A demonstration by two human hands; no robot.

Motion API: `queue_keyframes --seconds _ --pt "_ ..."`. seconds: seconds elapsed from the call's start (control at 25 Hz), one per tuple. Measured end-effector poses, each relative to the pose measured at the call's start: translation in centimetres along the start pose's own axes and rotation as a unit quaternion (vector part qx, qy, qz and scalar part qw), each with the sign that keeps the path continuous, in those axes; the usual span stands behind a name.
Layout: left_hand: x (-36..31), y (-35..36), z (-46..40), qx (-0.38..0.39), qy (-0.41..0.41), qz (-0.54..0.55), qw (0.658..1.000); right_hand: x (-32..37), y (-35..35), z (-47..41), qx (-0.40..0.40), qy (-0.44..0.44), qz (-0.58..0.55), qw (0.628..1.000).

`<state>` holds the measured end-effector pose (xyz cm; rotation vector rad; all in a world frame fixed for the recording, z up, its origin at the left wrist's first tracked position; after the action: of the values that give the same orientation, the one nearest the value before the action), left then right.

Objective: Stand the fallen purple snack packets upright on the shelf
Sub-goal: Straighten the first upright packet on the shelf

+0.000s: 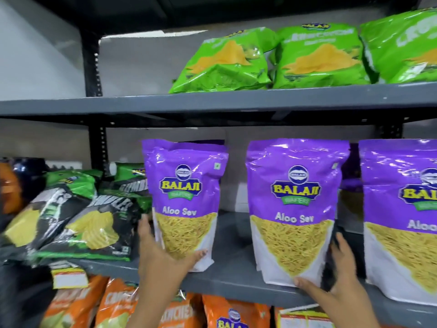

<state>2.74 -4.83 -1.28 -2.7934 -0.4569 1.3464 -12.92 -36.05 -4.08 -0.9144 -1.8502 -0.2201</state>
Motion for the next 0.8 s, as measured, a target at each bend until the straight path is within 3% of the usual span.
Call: queue_keyframes --seconds 0.08,0.32,0.52,0.6,0.72,0.8 --pt "0.5 0.3 0.4 0.039 0.003 -0.014 0.999 0.4 0.4 0.2 0.009 0.012 0.011 1.000" --pt "-0.7 1.2 1.6 0.008 -0.008 -0.040 0.999 2.2 0.5 1.2 -0.045 0.047 0.052 0.997" --pt "0.0 1.3 1.8 0.007 0.013 -0.034 0.999 1.3 0.1 0.9 -0.032 0.070 0.054 0.996" --pt "0.0 1.3 1.8 0.007 0.018 -0.035 0.999 3.2 0.3 1.9 -0.095 0.025 0.039 0.994" --pt "-0.5 1.3 2.1 0.020 0.004 -0.059 0.998 11.0 2.3 4.0 -0.219 -0.165 0.044 0.961" --pt "-0.6 1.6 2.2 0.023 0.012 -0.108 0.994 17.7 4.6 3.2 -0.167 -0.333 0.138 0.918"
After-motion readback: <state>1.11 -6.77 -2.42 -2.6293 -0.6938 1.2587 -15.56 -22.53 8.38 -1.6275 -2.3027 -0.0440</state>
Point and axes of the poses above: each hand's wrist, its own z-axis away from the middle knuckle, its own y-axis out of the palm, x = y × z, the point moved 2 cm from there along -z, towards the middle knuckle, and after that the axes turned 5 degrees about y, right-handed, at the moved point
